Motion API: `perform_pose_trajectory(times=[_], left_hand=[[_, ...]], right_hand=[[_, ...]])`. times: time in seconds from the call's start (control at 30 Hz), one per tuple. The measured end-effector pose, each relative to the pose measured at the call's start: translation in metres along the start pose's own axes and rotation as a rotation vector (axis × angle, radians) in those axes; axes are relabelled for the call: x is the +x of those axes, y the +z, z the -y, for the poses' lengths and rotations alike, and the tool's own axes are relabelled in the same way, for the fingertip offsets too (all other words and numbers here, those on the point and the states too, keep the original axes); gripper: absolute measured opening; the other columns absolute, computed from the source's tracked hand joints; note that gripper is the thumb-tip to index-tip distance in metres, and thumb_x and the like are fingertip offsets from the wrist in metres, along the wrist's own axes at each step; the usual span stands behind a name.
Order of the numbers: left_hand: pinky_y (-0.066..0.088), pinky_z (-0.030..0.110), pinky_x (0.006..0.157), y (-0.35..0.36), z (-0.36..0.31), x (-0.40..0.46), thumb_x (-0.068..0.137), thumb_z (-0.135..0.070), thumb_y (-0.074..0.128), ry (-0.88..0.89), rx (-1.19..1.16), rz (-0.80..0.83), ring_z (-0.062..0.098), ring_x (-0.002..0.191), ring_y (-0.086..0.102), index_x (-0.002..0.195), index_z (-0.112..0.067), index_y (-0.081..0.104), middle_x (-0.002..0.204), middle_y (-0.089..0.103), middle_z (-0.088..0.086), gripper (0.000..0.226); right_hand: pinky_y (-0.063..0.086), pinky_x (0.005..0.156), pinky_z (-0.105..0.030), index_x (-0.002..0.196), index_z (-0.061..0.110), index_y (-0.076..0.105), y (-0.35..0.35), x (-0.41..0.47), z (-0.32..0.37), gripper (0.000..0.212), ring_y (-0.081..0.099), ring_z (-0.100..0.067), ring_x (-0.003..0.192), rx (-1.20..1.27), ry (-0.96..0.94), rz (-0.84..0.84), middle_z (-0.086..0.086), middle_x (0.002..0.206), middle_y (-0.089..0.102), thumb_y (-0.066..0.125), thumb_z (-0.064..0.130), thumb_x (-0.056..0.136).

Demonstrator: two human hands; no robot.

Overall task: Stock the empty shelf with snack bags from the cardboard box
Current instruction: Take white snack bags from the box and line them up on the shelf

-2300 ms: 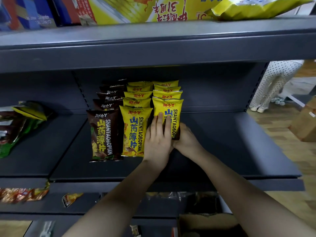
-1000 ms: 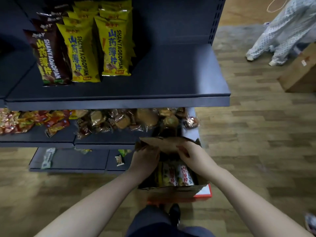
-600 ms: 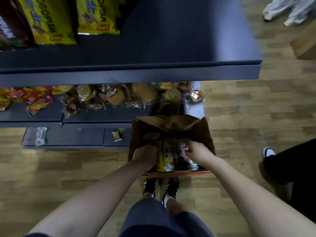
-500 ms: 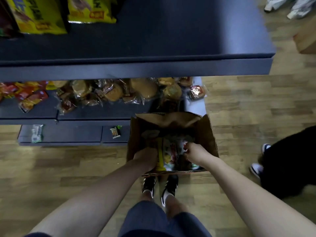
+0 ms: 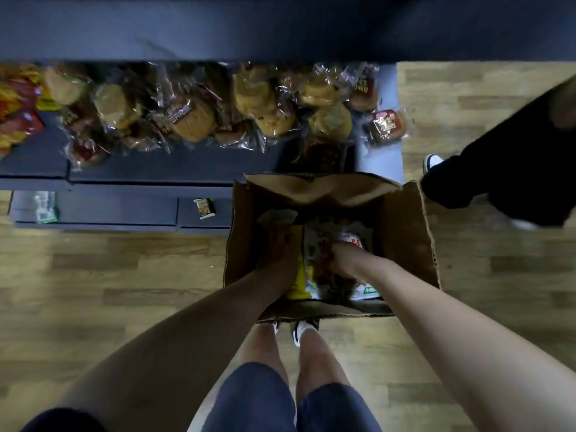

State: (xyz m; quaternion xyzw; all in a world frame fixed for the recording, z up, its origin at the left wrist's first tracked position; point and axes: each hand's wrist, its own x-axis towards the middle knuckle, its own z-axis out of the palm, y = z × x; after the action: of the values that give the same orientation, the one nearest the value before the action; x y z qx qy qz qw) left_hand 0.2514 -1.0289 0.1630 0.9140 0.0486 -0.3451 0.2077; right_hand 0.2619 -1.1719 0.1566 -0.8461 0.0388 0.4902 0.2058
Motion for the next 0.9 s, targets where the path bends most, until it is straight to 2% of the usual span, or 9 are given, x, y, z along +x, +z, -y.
perform_pose_trajectory(times=[0.07,0.13,0.3,0.4,0.47,0.6,0.67,0.77,0.9], left_hand=[[-0.001,0.042,0.117,0.001,0.000,0.003,0.098,-0.036,0.043,0.014,0.159,0.071,0.034,0.145,-0.007,0.150,-0.011,0.001,0.157,-0.007,0.015,0.072],[0.004,0.050,0.116,0.006,0.003,0.008,0.091,-0.042,0.054,0.027,0.275,0.127,0.043,0.142,-0.003,0.150,-0.010,0.003,0.154,-0.002,0.021,0.084],[0.011,0.053,0.114,0.015,0.004,0.021,0.083,-0.031,0.063,0.040,0.259,0.159,0.048,0.139,0.000,0.149,-0.017,0.003,0.152,-0.002,0.020,0.091],[0.012,0.051,0.114,0.019,0.008,0.027,0.084,-0.029,0.063,0.036,0.227,0.160,0.043,0.140,0.000,0.149,-0.020,0.004,0.153,-0.003,0.017,0.089],[0.011,0.049,0.114,0.023,0.011,0.031,0.084,-0.029,0.063,0.048,0.211,0.125,0.041,0.141,0.000,0.149,-0.019,0.005,0.153,-0.002,0.017,0.088],[0.014,0.047,0.114,0.030,0.020,0.038,0.081,-0.027,0.064,0.065,0.204,0.088,0.041,0.140,0.007,0.149,-0.017,0.012,0.152,0.005,0.019,0.086],[0.013,0.047,0.114,0.032,0.022,0.041,0.079,-0.030,0.066,0.069,0.201,0.070,0.040,0.140,0.008,0.148,-0.018,0.015,0.152,0.005,0.019,0.086],[0.011,0.048,0.115,0.035,0.022,0.045,0.080,-0.026,0.065,0.061,0.148,0.060,0.040,0.140,0.006,0.148,-0.020,0.018,0.153,0.004,0.017,0.082],[0.007,0.048,0.116,0.036,0.019,0.048,0.086,-0.029,0.060,0.012,0.147,0.047,0.039,0.141,0.004,0.149,-0.017,0.011,0.154,0.002,0.016,0.081]], right_hand=[[0.044,0.067,-0.027,0.117,0.002,0.057,0.005,0.012,0.008,0.029,0.054,-0.022,0.090,0.066,-0.006,0.012,-0.011,0.103,0.059,0.056,0.014,0.090],[0.046,0.082,-0.032,0.124,-0.002,0.051,0.013,0.029,0.013,0.044,0.056,-0.025,0.101,0.075,0.017,0.014,-0.018,0.116,0.058,0.063,0.015,0.085],[0.037,0.107,-0.043,0.141,0.000,0.032,0.027,0.057,0.023,0.067,0.039,-0.034,0.133,-0.111,0.127,-0.035,-0.021,0.142,0.040,0.060,0.026,0.086],[0.031,0.110,-0.046,0.142,0.004,0.027,0.036,0.068,0.024,0.062,0.031,-0.036,0.135,-0.141,0.150,-0.099,-0.020,0.143,0.035,0.050,0.028,0.088],[0.024,0.110,-0.050,0.143,0.007,0.022,0.039,0.072,0.024,0.064,0.022,-0.039,0.138,-0.130,0.193,-0.051,-0.019,0.147,0.026,0.047,0.029,0.089],[0.007,0.110,-0.059,0.149,0.021,0.000,0.047,0.080,0.015,0.079,-0.002,-0.041,0.142,-0.123,0.194,0.021,-0.012,0.156,0.003,0.044,0.039,0.086],[0.003,0.109,-0.063,0.149,0.026,-0.006,0.049,0.083,0.011,0.085,-0.003,-0.044,0.141,-0.156,0.174,0.022,-0.011,0.157,0.002,0.046,0.039,0.084],[0.009,0.107,-0.063,0.148,0.028,0.004,0.045,0.082,0.016,0.073,0.008,-0.045,0.139,-0.125,0.195,0.011,-0.013,0.155,0.012,0.042,0.037,0.086],[0.019,0.103,-0.062,0.143,0.032,0.018,0.044,0.079,0.019,0.059,0.012,-0.044,0.138,-0.041,0.177,-0.034,-0.010,0.153,0.020,0.037,0.041,0.087]])
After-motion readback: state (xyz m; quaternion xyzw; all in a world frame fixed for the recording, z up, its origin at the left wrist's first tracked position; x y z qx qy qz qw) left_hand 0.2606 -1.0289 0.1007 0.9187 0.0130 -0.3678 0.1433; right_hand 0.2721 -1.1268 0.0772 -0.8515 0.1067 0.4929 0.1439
